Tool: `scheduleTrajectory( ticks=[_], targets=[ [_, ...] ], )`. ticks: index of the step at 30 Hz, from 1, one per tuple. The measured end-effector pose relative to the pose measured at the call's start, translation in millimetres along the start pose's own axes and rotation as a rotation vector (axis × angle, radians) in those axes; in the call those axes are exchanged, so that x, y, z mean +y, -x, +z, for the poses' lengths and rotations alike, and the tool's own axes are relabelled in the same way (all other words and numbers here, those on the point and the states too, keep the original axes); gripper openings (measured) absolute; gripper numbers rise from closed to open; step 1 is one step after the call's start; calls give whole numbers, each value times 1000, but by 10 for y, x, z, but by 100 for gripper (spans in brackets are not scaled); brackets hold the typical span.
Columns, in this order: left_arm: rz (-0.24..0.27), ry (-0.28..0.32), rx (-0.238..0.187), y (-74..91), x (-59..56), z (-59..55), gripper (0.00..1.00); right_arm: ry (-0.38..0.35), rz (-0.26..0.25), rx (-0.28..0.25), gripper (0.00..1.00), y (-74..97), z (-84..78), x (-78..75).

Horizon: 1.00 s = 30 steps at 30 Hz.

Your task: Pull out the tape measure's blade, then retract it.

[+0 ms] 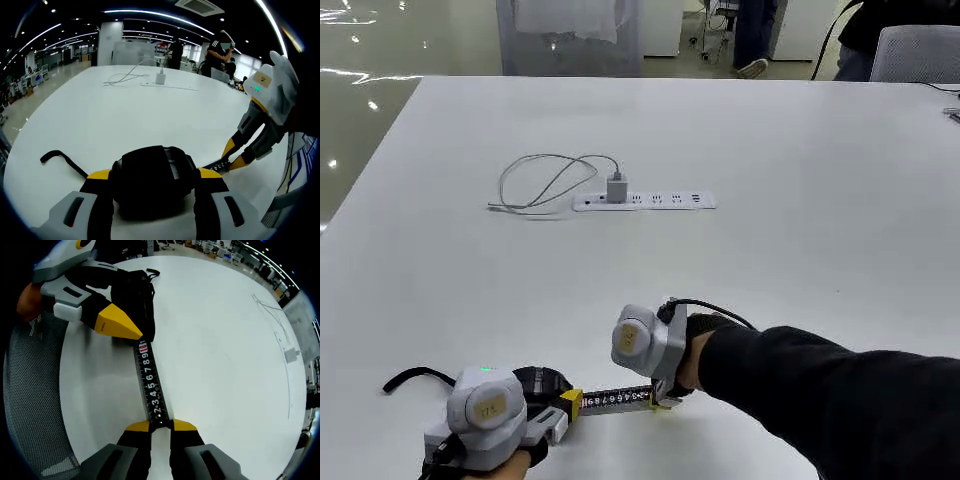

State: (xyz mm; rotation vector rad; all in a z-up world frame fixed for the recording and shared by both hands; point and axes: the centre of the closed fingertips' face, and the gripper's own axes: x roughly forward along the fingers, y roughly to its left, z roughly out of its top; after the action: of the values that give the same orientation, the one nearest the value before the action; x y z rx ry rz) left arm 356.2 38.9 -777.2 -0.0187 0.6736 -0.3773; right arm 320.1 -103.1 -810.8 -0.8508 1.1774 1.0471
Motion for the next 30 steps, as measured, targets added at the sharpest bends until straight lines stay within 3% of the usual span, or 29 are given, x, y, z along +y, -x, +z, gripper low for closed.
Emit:
scheduleTrajectory(
  ticks=[30],
  targets=[
    [0, 5, 2, 5, -2, 1, 61, -1, -6, -19, 9, -30, 171, 16]
  ],
)
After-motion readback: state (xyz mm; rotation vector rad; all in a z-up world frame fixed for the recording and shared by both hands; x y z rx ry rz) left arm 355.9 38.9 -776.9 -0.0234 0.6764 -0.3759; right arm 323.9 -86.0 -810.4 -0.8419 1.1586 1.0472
